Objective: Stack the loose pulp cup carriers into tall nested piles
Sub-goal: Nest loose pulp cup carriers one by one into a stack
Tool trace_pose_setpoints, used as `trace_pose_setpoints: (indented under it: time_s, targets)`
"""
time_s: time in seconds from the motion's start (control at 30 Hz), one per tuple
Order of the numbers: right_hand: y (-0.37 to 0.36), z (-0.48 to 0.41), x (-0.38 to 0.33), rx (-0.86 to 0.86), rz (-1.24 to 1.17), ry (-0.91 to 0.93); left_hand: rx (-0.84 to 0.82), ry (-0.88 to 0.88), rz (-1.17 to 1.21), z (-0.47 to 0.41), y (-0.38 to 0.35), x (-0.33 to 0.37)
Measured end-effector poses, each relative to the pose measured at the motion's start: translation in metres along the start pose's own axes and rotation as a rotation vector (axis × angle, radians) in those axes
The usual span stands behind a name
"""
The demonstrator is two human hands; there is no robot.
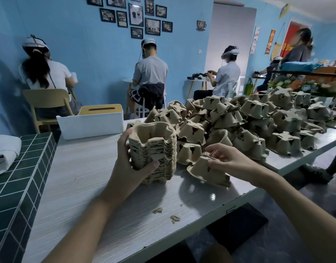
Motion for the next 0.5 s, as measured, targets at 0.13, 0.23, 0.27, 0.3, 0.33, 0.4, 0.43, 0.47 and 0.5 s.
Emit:
trace_pose_setpoints:
  time_s: [0.13, 0.23, 0.27, 0.3, 0.33, 0.4, 0.43, 0.47, 0.5]
  targets:
    - [-0.006, 0.004, -0.003, -0.062, -0.135, -0.01, -0.003, -0.007, 0.006, 0.001, 0.0, 0.002]
    - [-0.007, 0.005, -0.006, -0.053, -0.252, -0.029, 0.001, -0.012, 0.004, 0.0, 0.0, 0.003]
    - [-0.008, 0.004, -0.007, -0.02, -0.339, -0.042, 0.003, -0.017, 0.003, 0.0, 0.0, 0.004]
    - [-0.01, 0.004, -0.007, 0.018, -0.449, -0.071, 0.006, -0.025, 0.0, 0.0, 0.0, 0.004]
    - [-0.014, 0.003, -0.007, 0.06, -0.573, -0.123, 0.005, -0.031, -0.001, 0.0, 0.0, 0.004]
    - [-0.024, 0.004, -0.005, 0.113, -0.775, -0.24, 0.008, -0.022, 0.006, 0.0, 0.001, 0.005]
    - [-0.029, 0.004, -0.004, 0.12, -0.805, -0.281, 0.011, -0.015, 0.012, 0.001, 0.001, 0.004]
    - [-0.032, 0.004, -0.002, 0.121, -0.761, -0.304, 0.015, -0.009, 0.011, 0.001, 0.002, 0.004]
    - [-0.032, 0.004, 0.001, 0.129, -0.648, -0.313, 0.017, -0.007, 0.008, 0.001, 0.003, 0.003]
Point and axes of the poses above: each hand's wrist, its own z-axis away from the middle knuckle, its own y-axis out of the back of the hand, x = y × z, the point moved 8 cm from there along -z, towards the middle knuckle, and after that the axes turned 9 degrees about y, right-handed, at the moved point
